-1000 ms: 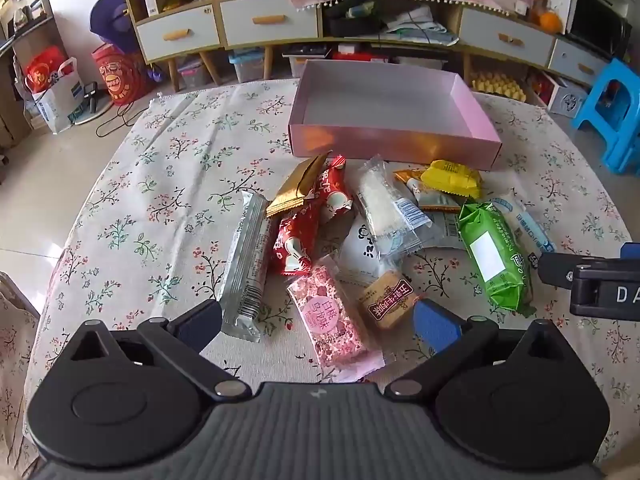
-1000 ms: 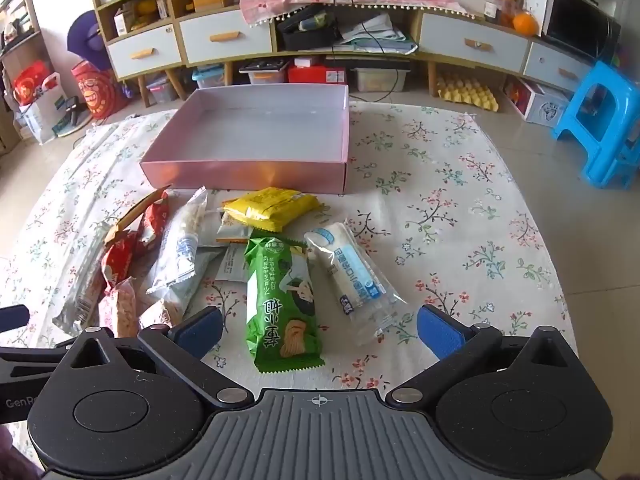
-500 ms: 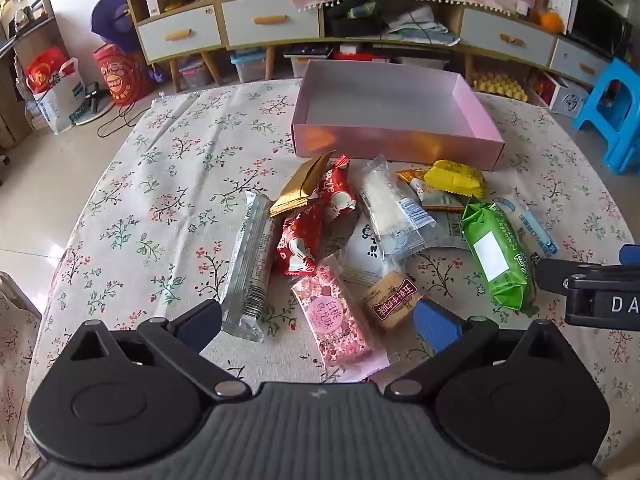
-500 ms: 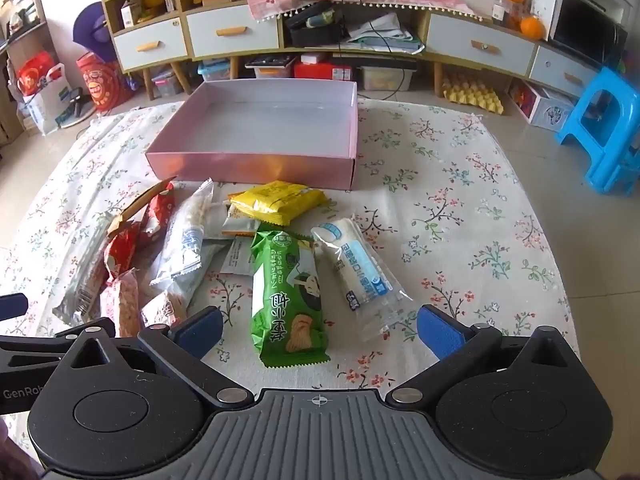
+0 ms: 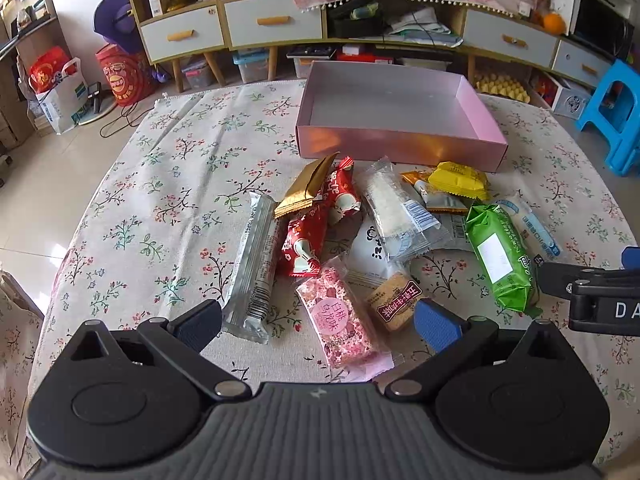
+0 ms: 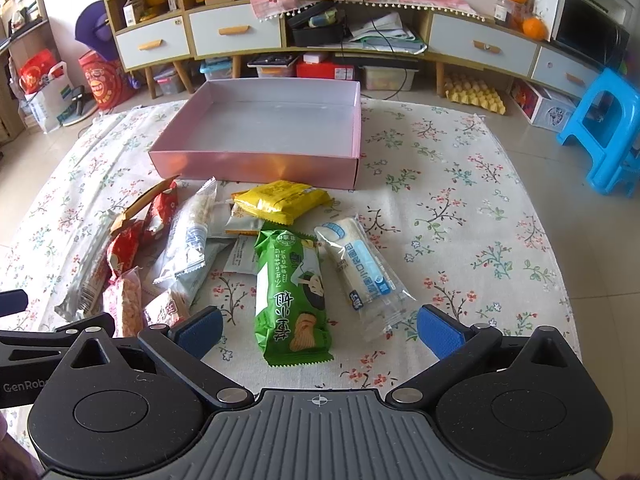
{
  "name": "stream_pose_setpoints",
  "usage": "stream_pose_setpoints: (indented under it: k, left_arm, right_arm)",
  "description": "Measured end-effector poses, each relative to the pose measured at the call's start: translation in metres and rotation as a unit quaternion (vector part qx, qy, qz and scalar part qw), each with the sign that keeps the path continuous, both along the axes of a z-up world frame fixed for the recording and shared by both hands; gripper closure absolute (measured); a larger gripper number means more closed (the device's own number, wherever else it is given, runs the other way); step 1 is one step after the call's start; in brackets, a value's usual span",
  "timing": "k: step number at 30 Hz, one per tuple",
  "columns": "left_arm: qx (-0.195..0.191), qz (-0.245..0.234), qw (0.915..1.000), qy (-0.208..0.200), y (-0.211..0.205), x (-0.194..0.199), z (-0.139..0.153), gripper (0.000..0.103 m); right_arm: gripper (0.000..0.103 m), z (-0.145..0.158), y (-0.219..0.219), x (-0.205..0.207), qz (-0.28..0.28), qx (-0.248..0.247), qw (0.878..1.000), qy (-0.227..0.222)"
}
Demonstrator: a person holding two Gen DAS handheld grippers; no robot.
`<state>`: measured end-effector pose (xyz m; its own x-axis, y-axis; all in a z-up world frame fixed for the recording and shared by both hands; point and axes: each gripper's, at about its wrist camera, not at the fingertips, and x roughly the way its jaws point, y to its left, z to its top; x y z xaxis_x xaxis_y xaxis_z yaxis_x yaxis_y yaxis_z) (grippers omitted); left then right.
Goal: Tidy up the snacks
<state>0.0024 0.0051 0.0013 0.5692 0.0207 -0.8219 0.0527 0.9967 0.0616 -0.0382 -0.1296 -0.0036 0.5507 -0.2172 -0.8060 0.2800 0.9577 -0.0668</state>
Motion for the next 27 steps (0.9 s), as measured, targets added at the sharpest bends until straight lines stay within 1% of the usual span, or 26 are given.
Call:
stream_pose_setpoints:
  k: [27]
  left_arm:
    - [-0.002,0.002,1.0,-0.002,0.0003,-0.0013,0.0008,0.0]
  right_arm:
    - [0.0,0.0002,0.0021,0.0006,0.004,0.002,1.0,0.002]
